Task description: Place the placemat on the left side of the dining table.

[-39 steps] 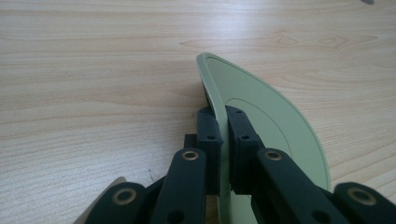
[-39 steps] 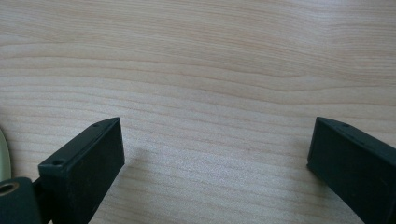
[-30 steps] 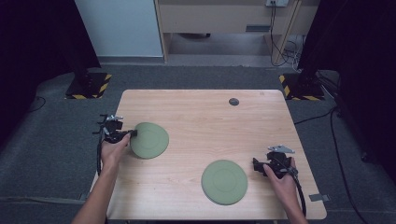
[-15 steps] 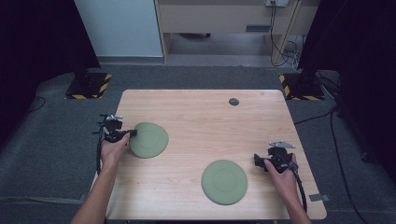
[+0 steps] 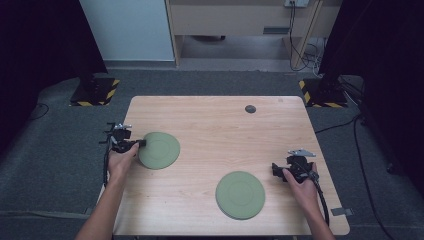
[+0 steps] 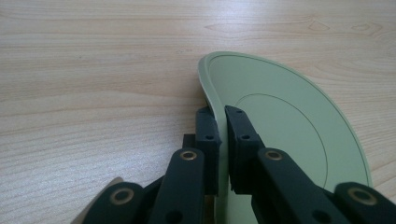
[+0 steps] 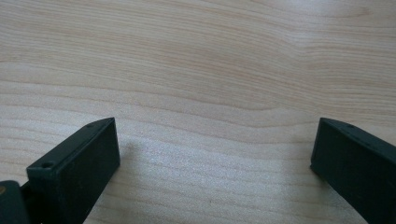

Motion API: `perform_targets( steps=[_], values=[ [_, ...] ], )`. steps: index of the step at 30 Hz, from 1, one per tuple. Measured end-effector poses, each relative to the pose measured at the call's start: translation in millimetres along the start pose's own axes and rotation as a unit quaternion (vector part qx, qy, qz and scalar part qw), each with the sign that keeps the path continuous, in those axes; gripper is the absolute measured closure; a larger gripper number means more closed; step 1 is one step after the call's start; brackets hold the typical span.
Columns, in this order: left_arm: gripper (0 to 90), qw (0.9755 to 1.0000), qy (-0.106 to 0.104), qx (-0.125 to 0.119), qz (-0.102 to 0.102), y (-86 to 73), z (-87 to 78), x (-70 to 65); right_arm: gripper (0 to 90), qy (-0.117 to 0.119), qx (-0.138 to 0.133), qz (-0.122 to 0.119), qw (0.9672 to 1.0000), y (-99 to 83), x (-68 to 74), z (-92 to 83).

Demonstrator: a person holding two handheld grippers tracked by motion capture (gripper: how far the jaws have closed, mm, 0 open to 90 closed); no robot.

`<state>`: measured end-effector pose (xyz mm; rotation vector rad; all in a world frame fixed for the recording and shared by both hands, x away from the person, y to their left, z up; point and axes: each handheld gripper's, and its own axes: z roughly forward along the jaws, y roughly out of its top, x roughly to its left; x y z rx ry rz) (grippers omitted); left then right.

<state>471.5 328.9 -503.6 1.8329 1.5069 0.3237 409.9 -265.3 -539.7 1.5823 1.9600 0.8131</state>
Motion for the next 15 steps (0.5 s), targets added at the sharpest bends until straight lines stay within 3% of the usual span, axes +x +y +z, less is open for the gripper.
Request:
perform_targets(
  steps=[2, 5, 8, 15],
  values=[
    [74.6, 0.9999, 0.014, 0.005, 0.002, -0.2, -0.1, 1.1, 1.5, 0.000, 0.000, 0.000, 1.0000, 0.0, 0.0, 0.0],
    [60.8, 0.9985, 0.048, 0.008, 0.026, -0.8, -2.9, 1.5, 1.5, 0.000, 0.000, 0.001, 1.0000, 0.0, 0.1, -0.1],
    [47.7, 0.9977, 0.065, 0.002, 0.020, -1.4, -8.4, 4.8, 1.5, 0.000, 0.000, 0.000, 1.0000, -0.1, 0.0, -0.1],
    [25.2, 0.9975, 0.069, -0.013, 0.008, 1.1, -16.9, 8.0, 1.5, 0.000, 0.000, 0.001, 1.0000, -0.1, 0.3, -0.2]
  ],
)
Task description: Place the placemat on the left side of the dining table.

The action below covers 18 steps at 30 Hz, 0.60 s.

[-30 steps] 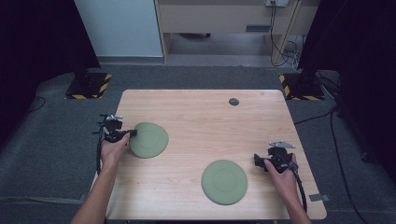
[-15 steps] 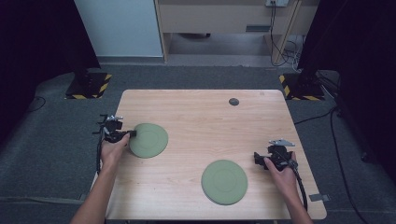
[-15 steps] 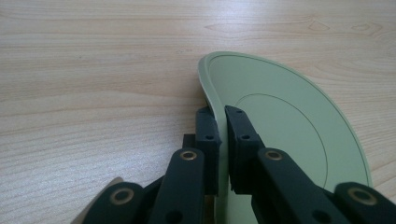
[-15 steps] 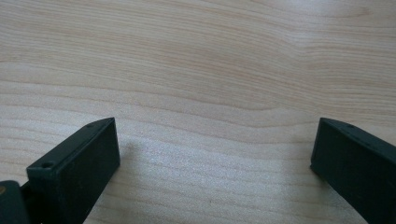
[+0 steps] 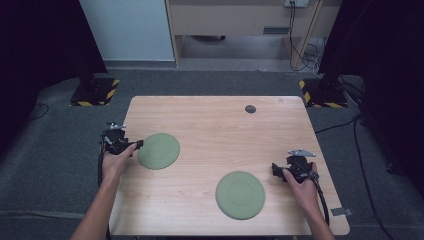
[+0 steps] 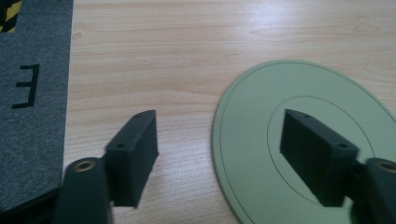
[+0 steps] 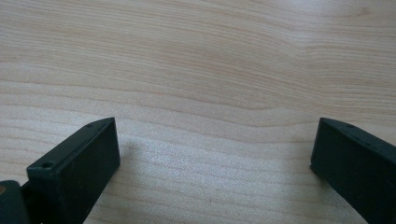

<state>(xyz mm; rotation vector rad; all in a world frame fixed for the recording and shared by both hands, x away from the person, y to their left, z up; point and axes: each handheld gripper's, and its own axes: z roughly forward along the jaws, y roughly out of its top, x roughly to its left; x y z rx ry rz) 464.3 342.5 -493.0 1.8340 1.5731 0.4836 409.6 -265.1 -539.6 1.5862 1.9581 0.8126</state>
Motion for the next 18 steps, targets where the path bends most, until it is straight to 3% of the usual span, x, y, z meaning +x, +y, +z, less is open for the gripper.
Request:
perform_targets(
  steps=[8, 18],
  values=[
    [11.2, 0.9998, -0.001, -0.020, 0.000, 4.5, -9.2, -4.3, 1.5, 0.002, 0.001, 0.000, 1.0000, -0.2, -0.3, -0.4],
    [5.7, 0.9990, -0.015, -0.039, 0.019, 12.2, -23.6, -31.1, 1.2, 0.007, 0.001, -0.003, 1.0000, -0.4, -1.3, -0.5]
  ],
)
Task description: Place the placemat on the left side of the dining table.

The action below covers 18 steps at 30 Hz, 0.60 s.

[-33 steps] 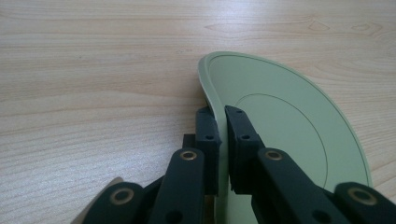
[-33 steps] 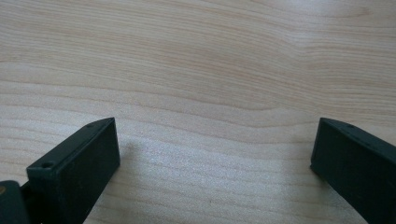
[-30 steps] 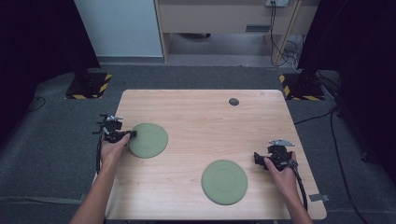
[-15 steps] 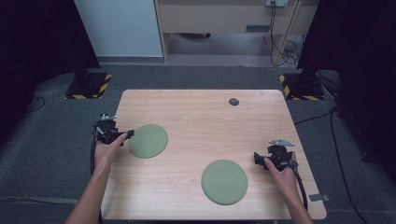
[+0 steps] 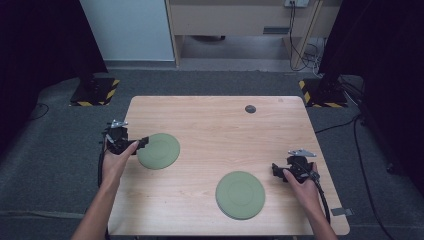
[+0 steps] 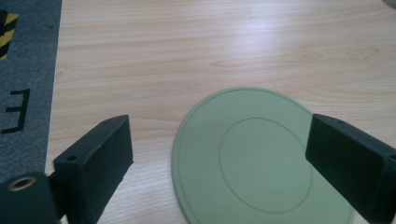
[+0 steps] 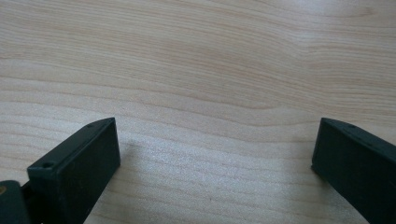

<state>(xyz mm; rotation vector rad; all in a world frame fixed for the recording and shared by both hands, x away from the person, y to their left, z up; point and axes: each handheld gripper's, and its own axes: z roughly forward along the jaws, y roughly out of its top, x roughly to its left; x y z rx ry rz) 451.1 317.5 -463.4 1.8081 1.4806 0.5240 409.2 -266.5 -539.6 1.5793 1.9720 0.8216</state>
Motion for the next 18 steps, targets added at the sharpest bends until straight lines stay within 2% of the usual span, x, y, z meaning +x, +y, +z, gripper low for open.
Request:
perform_targets(
  steps=[7, 11, 18],
  values=[
    [4.4, 0.9999, -0.003, 0.003, 0.010, 1.2, -3.0, -20.9, 1.2, -0.002, 0.000, 0.000, 1.0000, 0.0, 0.4, 0.1],
    [4.6, 0.9998, -0.017, 0.001, 0.013, 2.0, -5.8, -36.4, 1.1, -0.001, -0.001, -0.003, 1.0000, -0.8, 0.5, -0.6],
    [4.5, 0.9993, -0.025, 0.001, 0.026, 4.1, -7.1, -57.5, 1.1, 0.002, 0.000, -0.005, 1.0000, -1.4, 0.0, -1.3]
  ],
)
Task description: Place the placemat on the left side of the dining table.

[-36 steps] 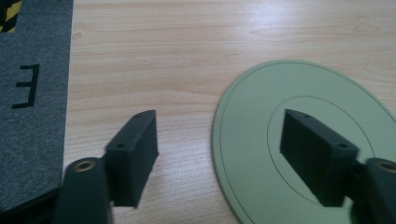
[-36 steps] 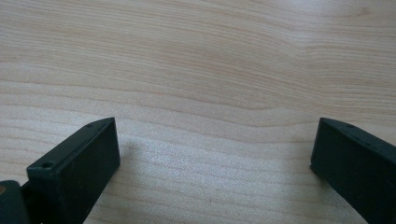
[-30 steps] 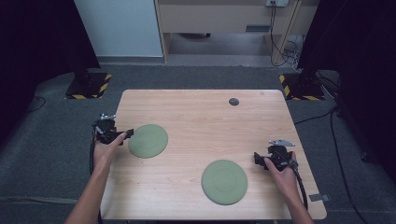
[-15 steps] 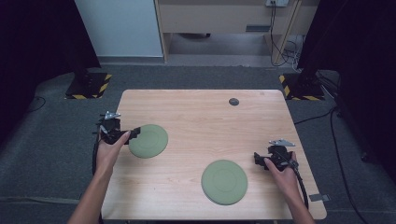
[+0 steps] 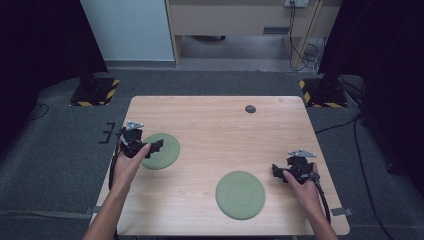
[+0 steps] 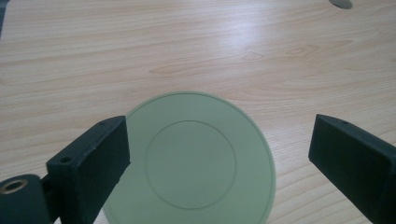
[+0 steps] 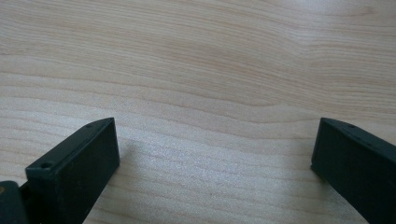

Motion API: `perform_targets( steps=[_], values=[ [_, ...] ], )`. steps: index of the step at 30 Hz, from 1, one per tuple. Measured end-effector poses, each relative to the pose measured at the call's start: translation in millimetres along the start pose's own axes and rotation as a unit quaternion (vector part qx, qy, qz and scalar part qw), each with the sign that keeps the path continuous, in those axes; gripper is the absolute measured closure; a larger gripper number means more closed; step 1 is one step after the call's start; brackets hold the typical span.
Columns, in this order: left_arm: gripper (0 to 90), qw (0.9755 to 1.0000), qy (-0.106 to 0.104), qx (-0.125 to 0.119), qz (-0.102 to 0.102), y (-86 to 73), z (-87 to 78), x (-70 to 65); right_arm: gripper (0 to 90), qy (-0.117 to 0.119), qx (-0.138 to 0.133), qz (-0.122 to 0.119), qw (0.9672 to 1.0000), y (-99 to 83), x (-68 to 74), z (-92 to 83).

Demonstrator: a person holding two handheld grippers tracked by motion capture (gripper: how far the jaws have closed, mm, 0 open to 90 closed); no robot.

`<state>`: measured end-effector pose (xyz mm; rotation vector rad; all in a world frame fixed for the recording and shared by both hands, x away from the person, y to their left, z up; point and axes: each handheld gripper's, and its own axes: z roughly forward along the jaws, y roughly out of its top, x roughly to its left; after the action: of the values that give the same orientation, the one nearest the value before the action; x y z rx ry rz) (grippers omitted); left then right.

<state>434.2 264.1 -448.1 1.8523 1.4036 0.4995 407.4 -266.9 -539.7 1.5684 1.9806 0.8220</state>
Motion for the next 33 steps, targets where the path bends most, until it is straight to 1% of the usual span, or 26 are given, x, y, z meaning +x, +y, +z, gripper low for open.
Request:
perform_targets(
  steps=[4, 8, 14, 18, 27, 33],
  values=[
    [5.0, 1.0000, -0.006, 0.001, 0.008, -0.3, 1.5, -11.2, 0.8, 0.001, 0.000, -0.001, 1.0000, 0.2, -0.4, 0.3],
    [5.3, 0.9998, -0.011, 0.001, 0.018, -2.4, 3.5, -23.3, 0.8, -0.002, 0.001, 0.003, 1.0000, 1.0, -0.6, 1.0],
    [5.4, 0.9989, -0.026, 0.006, 0.039, -3.5, 4.1, -41.6, 0.9, -0.001, 0.001, 0.002, 1.0000, 0.9, -0.8, 0.9],
    [5.4, 0.9985, -0.033, 0.002, 0.045, -2.7, 2.8, -48.6, 0.9, -0.001, 0.001, 0.001, 1.0000, 0.8, -0.9, 0.8],
    [5.9, 0.9976, -0.045, 0.000, 0.052, -3.7, 3.2, -56.8, 0.8, -0.001, 0.001, 0.001, 1.0000, 0.8, -0.9, 0.8],
    [5.9, 0.9957, -0.059, 0.009, 0.070, -9.7, 8.1, -67.1, 0.8, -0.001, 0.001, 0.001, 1.0000, 0.8, -0.9, 0.8]
  ],
)
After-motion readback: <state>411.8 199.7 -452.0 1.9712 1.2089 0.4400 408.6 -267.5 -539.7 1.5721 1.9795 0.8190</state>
